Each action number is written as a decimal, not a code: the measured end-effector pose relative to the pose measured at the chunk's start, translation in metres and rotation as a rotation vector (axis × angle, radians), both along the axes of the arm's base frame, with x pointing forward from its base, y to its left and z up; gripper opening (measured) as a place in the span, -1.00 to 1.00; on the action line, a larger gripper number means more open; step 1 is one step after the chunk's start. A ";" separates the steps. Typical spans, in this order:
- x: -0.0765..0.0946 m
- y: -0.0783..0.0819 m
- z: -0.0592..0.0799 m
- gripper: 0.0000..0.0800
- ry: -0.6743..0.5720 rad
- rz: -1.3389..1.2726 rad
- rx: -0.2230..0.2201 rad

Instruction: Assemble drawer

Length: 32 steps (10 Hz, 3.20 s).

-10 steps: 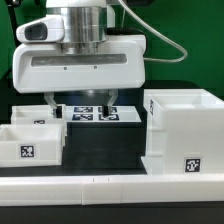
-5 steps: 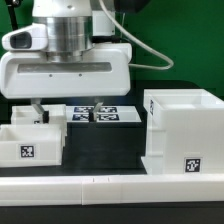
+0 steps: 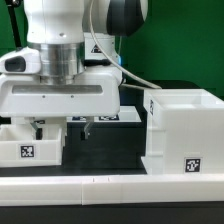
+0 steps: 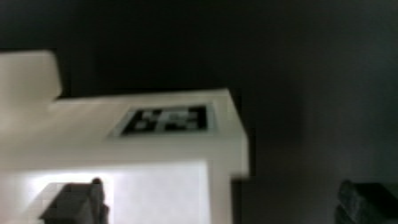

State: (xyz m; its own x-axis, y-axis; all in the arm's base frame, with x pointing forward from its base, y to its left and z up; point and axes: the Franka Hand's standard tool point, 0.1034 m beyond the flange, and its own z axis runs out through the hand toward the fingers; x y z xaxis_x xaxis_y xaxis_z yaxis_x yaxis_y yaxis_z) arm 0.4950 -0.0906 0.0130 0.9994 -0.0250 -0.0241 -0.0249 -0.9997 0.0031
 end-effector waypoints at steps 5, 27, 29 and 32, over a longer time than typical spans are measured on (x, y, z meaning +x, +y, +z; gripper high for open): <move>-0.002 0.004 -0.007 0.62 -0.001 0.013 -0.005; 0.009 0.028 0.019 -0.89 0.004 0.277 0.019; 0.010 0.034 0.017 -0.89 0.011 0.490 0.016; 0.012 0.040 0.016 -0.89 -0.003 0.694 0.011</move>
Offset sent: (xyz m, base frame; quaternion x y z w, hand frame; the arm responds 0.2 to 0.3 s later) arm -0.0055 0.0013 -0.0110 -0.0054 0.0129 -0.0167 0.9998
